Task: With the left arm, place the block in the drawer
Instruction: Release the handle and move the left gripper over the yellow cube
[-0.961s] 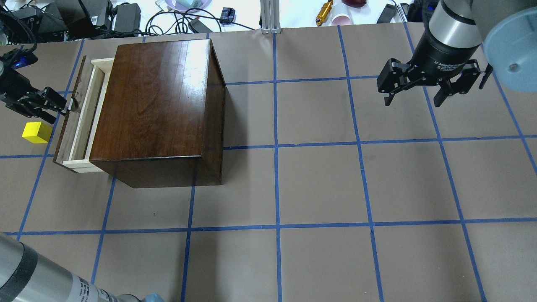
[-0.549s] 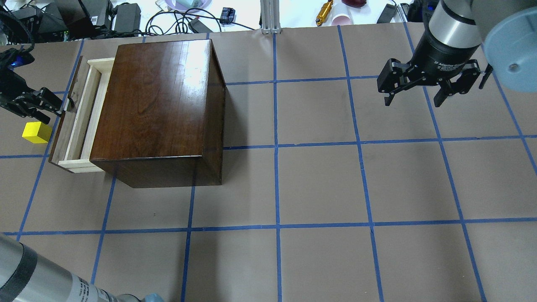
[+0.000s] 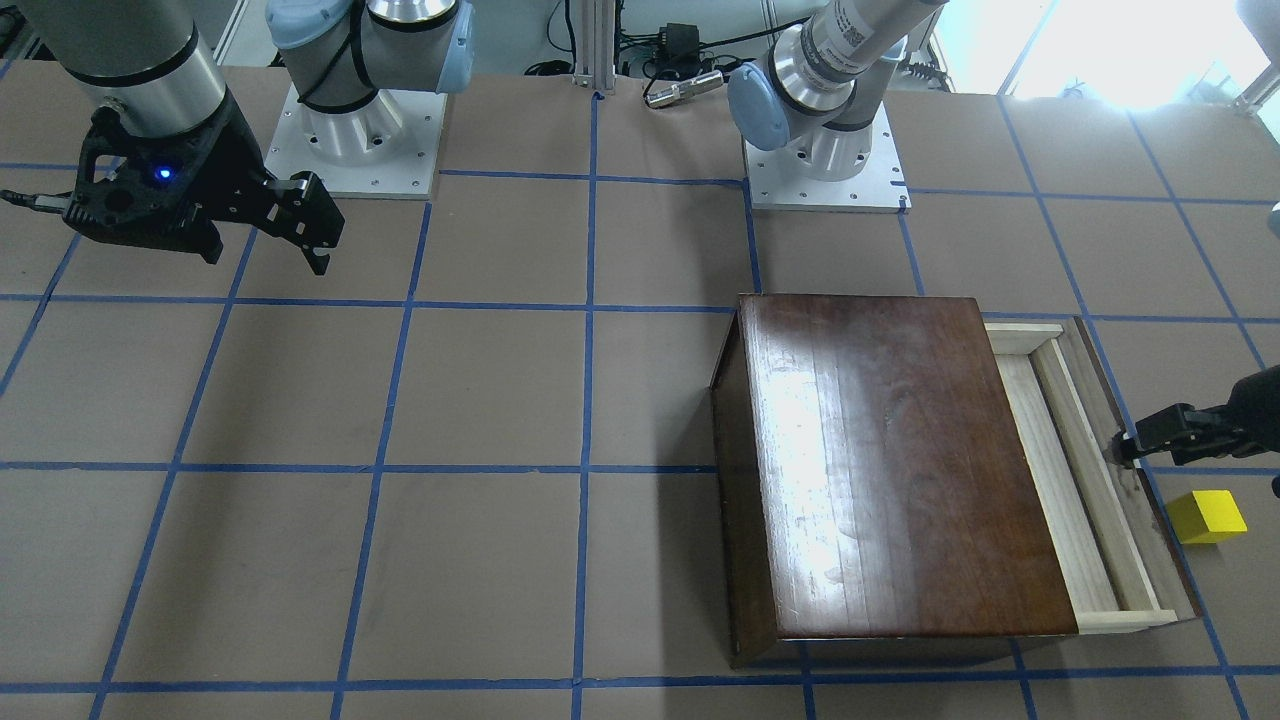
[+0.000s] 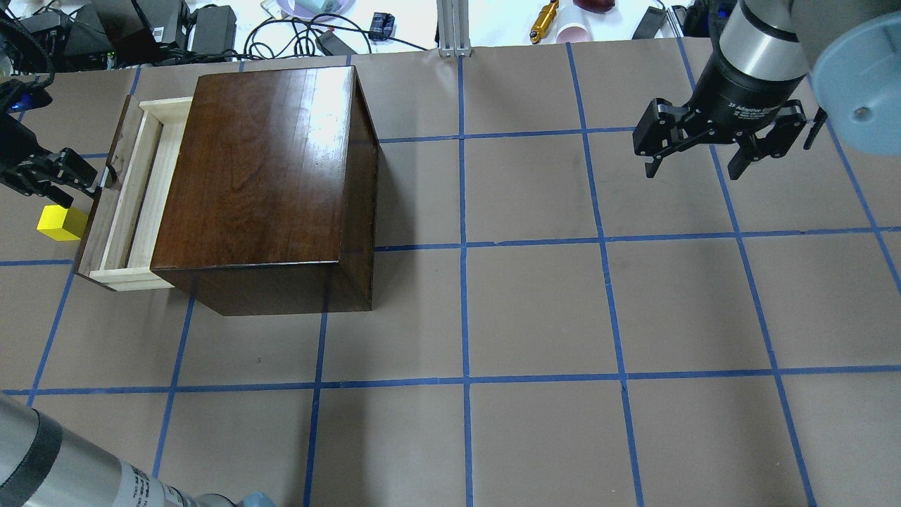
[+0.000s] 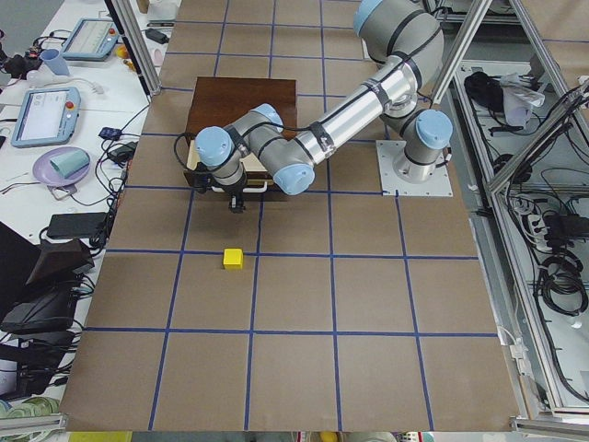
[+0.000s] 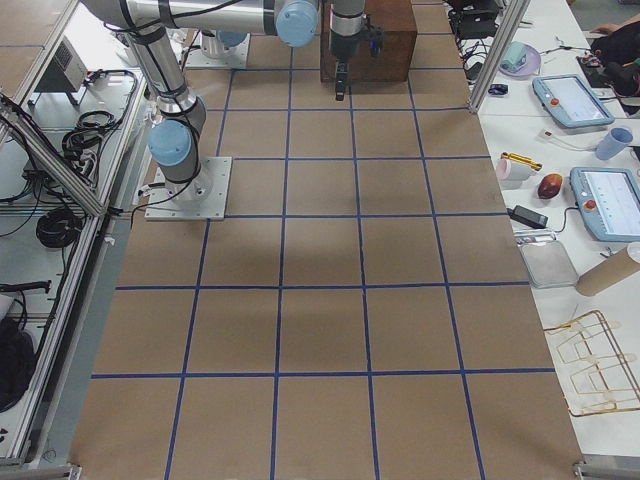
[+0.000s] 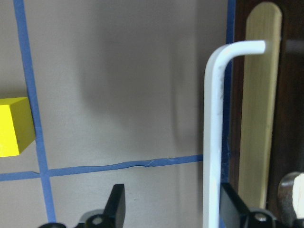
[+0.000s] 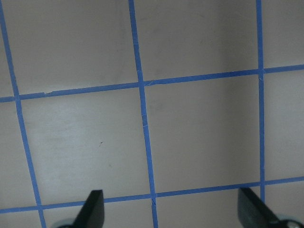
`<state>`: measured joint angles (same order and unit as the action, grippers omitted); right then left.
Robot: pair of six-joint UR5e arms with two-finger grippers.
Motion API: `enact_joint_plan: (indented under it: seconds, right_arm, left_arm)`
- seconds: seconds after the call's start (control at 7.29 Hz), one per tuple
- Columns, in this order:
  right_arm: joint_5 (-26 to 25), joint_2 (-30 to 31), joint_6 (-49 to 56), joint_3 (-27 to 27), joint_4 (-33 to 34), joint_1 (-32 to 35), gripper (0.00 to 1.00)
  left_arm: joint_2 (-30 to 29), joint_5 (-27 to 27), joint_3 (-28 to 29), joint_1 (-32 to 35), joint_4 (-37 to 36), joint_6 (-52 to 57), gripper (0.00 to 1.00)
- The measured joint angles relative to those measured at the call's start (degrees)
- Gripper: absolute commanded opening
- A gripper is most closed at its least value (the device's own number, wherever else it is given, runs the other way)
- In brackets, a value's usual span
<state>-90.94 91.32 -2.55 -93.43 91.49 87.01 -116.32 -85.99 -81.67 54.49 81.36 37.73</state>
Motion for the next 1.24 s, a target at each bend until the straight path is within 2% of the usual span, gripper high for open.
enact_joint_plan:
  seconds: [0.69, 1.24]
  right_arm:
    - [0.0, 0.0, 0.0, 0.0, 0.0, 0.0, 1.0]
    - [0.0, 0.0, 0.0, 0.0, 0.0, 0.0, 1.0]
  left_arm:
    - [1.2, -1.3, 0.6, -0.5, -0.1, 1.2, 0.75]
    - [-1.8, -2.5, 4.7, -2.7, -1.4, 3.1, 0.8]
